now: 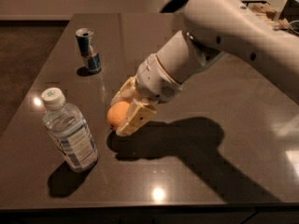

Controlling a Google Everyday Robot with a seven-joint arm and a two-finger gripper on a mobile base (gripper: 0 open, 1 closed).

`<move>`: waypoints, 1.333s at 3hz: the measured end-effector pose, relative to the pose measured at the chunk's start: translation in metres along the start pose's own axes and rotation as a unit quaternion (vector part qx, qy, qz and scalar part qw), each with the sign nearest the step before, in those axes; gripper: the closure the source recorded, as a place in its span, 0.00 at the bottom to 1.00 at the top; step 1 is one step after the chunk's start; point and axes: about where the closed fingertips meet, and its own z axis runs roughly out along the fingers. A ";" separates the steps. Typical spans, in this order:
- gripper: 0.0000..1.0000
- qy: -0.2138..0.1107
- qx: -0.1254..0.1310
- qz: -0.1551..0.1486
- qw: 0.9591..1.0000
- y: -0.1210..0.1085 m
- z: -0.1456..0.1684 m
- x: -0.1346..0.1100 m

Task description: Move orange near blue plastic bottle

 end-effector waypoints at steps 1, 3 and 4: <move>1.00 -0.005 -0.032 -0.014 0.999 0.020 0.026 -0.010; 0.60 -0.004 -0.045 -0.017 0.999 0.025 0.056 -0.011; 0.36 -0.003 -0.045 -0.019 0.999 0.026 0.056 -0.012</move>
Offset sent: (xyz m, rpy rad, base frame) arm -0.0416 0.0503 -0.0439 -0.0048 0.0553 0.1126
